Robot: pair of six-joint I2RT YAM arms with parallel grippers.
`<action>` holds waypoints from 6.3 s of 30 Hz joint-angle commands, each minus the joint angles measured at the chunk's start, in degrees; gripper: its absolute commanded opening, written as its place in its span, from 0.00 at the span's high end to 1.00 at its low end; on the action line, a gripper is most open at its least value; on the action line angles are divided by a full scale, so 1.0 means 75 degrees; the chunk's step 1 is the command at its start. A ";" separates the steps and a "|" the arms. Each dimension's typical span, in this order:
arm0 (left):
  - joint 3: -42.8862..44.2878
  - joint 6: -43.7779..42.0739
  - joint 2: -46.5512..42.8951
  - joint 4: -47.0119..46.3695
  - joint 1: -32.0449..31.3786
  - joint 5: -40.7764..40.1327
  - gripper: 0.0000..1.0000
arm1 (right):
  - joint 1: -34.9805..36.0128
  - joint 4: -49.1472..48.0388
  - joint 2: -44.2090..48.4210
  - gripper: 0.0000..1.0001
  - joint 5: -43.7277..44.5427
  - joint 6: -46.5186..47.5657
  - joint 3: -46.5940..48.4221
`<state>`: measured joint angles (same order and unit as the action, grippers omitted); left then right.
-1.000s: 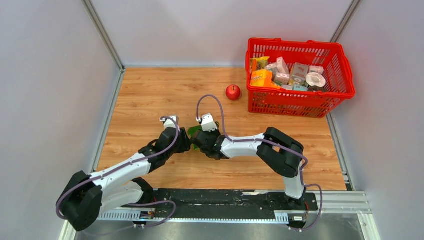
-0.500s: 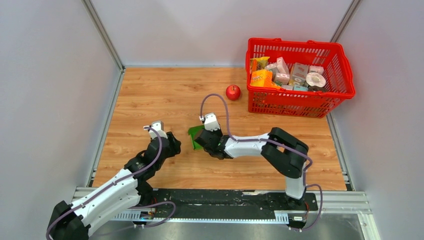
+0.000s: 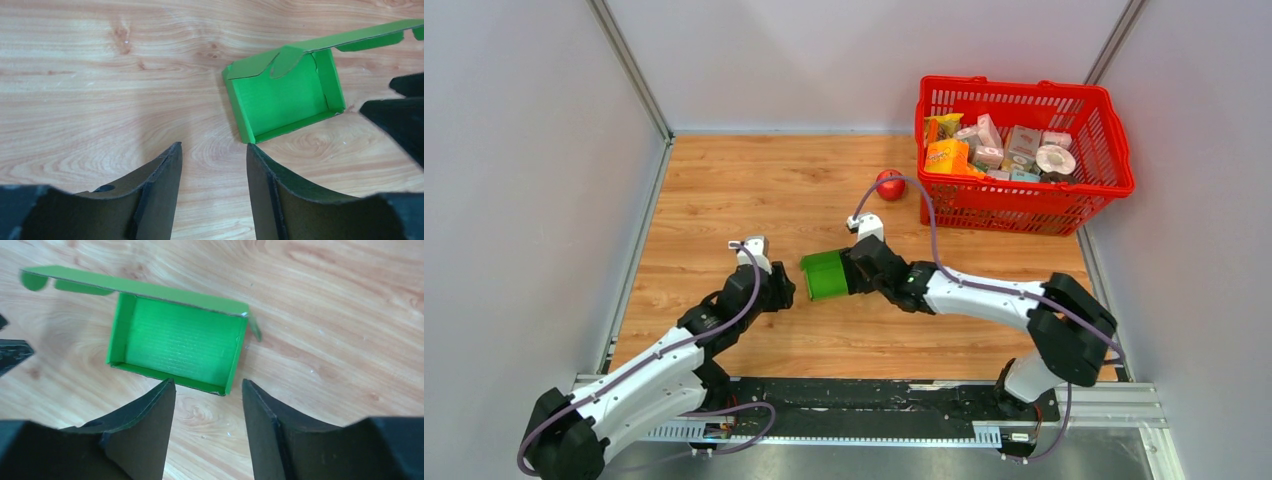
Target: Fold the paper box
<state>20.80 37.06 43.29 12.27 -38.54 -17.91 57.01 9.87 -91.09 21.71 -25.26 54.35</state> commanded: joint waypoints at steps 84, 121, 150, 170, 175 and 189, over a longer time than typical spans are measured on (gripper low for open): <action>0.0028 -0.1297 0.2104 -0.2281 -0.0790 -0.0377 0.99 | 0.1235 -0.0228 0.2780 0.23 0.0669 -0.1704 -0.2349; 0.0519 -0.0711 0.2057 -0.1109 -0.1693 -0.1936 0.87 | -0.1672 -0.4149 -0.0313 0.54 -0.5648 -0.7942 -0.1984; 0.0438 -0.0804 0.1788 -0.1027 -0.1693 -0.1714 0.70 | -0.1215 -0.1586 -0.0136 0.72 -0.3270 -0.8996 -0.0707; 0.1516 -0.0453 0.0402 0.0171 -0.0299 0.1286 0.61 | -0.1215 -0.2183 -0.0687 0.65 -0.3798 -0.7450 -0.1059; 0.1411 -0.0629 0.1820 -0.0709 -0.0041 0.1252 0.69 | -0.1250 -0.2276 -0.0652 0.58 -0.3821 -0.6864 -0.1140; 0.0591 -0.0734 0.2678 -0.1379 0.0053 0.1041 0.75 | -0.1859 -0.1890 0.0215 0.46 -0.5881 -0.2696 -0.0627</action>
<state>26.44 32.73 64.12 4.29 -38.52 -9.54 45.08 -4.64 -92.82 -13.21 -61.12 44.42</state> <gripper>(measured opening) 0.250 0.550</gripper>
